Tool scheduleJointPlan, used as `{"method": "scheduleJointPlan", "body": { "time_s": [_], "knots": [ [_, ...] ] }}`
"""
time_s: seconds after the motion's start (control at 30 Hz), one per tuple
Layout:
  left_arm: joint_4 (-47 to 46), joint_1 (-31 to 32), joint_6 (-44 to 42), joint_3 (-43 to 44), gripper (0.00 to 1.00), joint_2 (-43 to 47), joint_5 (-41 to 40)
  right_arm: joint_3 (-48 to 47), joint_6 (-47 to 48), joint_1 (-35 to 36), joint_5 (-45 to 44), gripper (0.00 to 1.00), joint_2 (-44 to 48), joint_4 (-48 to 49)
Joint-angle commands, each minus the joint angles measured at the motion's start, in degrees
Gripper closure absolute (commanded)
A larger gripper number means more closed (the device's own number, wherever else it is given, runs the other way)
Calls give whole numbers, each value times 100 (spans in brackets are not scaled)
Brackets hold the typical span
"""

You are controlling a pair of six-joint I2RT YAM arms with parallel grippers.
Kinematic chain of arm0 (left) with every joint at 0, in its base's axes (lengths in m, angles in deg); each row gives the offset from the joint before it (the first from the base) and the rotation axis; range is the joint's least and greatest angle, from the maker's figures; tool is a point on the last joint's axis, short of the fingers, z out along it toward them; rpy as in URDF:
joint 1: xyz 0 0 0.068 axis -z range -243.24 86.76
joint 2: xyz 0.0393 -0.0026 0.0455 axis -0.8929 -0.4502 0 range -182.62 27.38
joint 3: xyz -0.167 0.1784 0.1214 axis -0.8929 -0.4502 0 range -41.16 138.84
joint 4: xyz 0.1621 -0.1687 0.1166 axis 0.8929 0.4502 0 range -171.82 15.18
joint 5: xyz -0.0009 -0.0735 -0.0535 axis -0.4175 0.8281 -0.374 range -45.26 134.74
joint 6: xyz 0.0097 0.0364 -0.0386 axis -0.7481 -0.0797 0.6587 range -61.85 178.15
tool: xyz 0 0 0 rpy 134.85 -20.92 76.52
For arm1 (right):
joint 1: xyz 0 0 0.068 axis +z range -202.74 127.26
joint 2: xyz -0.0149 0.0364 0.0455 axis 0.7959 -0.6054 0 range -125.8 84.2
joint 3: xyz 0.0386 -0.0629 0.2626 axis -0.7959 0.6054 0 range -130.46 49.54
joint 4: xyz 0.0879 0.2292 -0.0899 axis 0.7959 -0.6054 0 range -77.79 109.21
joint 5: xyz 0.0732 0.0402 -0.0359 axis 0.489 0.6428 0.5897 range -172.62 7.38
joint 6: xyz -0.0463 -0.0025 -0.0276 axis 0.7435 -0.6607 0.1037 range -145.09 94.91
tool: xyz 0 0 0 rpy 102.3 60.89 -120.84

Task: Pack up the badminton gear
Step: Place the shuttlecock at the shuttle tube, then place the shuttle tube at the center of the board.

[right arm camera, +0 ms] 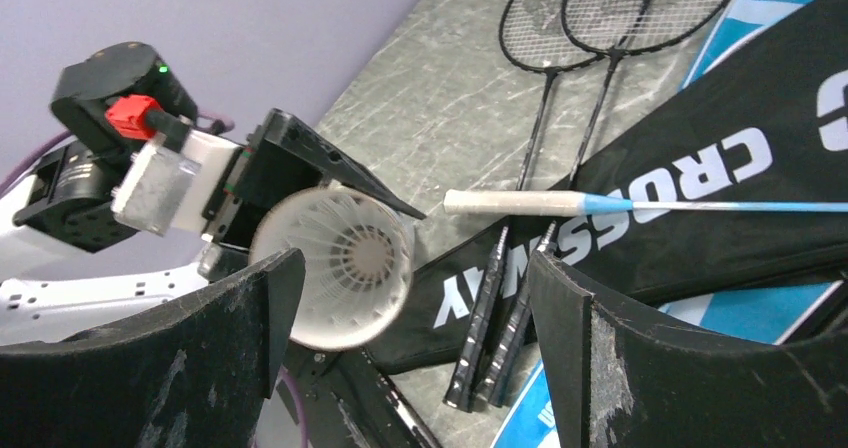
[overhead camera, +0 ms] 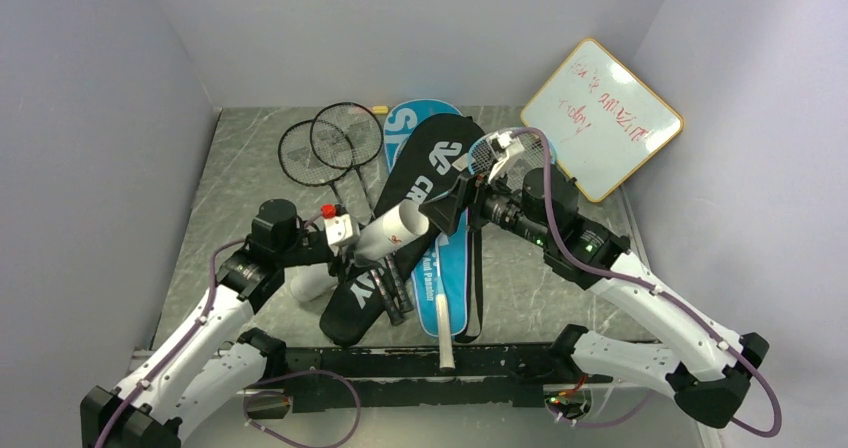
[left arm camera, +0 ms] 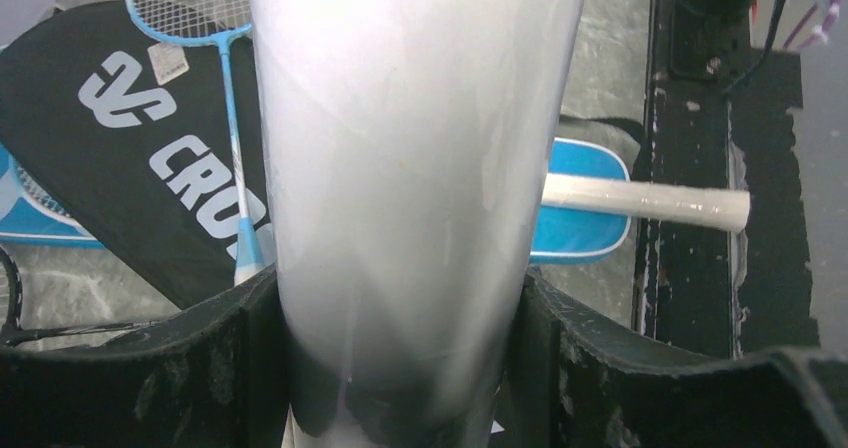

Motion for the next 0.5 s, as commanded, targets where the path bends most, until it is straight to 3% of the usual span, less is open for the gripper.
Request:
{"method": "scheduleJointPlan", "body": {
  "time_s": [0.0, 0.27, 0.47],
  "knots": [
    [-885, -20, 983, 42, 86, 313, -257, -9, 94, 28, -360, 13, 155, -129],
    [-1343, -20, 1752, -189, 83, 1090, -2233, 227, 21, 27, -266, 14, 196, 19],
    [-1447, -20, 2807, -236, 90, 1377, -4892, 330, -25, 28, -199, 14, 166, 180]
  ]
}}
